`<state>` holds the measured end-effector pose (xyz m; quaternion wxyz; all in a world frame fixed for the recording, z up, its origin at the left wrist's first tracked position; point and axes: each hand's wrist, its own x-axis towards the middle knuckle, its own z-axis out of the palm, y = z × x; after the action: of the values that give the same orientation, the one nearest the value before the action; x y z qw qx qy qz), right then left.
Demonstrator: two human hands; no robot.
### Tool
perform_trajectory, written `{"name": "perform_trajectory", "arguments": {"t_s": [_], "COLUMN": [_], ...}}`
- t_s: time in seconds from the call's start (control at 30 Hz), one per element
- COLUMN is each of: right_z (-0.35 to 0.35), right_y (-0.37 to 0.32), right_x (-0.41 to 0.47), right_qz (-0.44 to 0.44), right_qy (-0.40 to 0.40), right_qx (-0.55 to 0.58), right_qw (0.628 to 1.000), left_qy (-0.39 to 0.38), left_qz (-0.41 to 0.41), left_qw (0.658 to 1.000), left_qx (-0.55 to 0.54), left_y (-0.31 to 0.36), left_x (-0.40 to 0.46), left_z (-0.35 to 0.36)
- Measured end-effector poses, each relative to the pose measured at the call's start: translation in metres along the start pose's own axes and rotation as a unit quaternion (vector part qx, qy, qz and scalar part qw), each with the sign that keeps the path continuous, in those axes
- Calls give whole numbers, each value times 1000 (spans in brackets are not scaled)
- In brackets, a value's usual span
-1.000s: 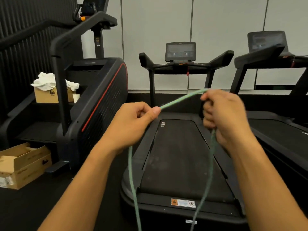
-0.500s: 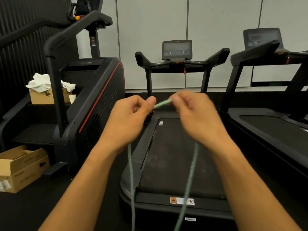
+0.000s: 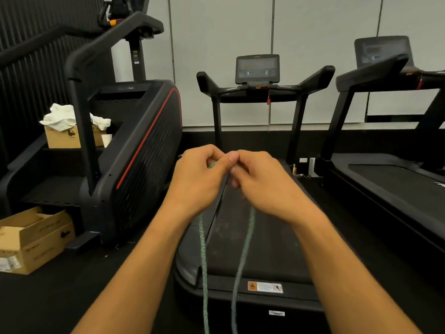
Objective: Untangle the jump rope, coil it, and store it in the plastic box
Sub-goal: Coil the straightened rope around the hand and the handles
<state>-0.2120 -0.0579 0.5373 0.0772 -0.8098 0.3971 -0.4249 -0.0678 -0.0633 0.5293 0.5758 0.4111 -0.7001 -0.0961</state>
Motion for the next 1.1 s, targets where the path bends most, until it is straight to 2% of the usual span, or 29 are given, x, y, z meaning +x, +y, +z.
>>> {"name": "perform_trajectory", "arguments": {"t_s": [0.1, 0.2, 0.23, 0.3, 0.43, 0.5, 0.6, 0.67, 0.83, 1.0, 1.1], "right_z": [-15, -32, -35, -34, -13, -6, -7, -13, -41, -63, -71], "right_y": [13, 29, 31, 25, -3, -8, -4, 4, 37, 69, 78], "right_x": [4, 5, 3, 0, -3, -4, -3, -1, 3, -4, -10], "right_qz": [49, 126, 140, 132, 13, -13, -3, 21, 105, 208, 261], "right_qy": [94, 215, 217, 167, 40, 33, 50, 85, 244, 397, 442], "right_qx": [-2, -3, -16, -51, 38, 8, -78, -93, -56, -16, 11], "right_qw": [994, 968, 966, 976, 998, 999, 996, 992, 963, 894, 858], "left_qy": [5, 8, 13, 22, 5, 10, 7, -2, -27, -28, 9], "left_qz": [-30, -57, -58, -51, -1, 12, -14, -38, -74, -92, -96], "left_qw": [1000, 998, 998, 998, 1000, 1000, 1000, 999, 997, 995, 994], "left_qx": [4, -2, -5, -15, -10, 13, -13, -25, -26, -17, -42], "left_y": [-4, -8, -8, -6, 1, 1, -1, -3, -10, -13, -17], "left_x": [0, 1, 1, 2, 0, 0, -2, -2, -1, 1, 4], "left_z": [-9, -18, -18, -17, -6, -2, -4, -8, -24, -39, -46]}}
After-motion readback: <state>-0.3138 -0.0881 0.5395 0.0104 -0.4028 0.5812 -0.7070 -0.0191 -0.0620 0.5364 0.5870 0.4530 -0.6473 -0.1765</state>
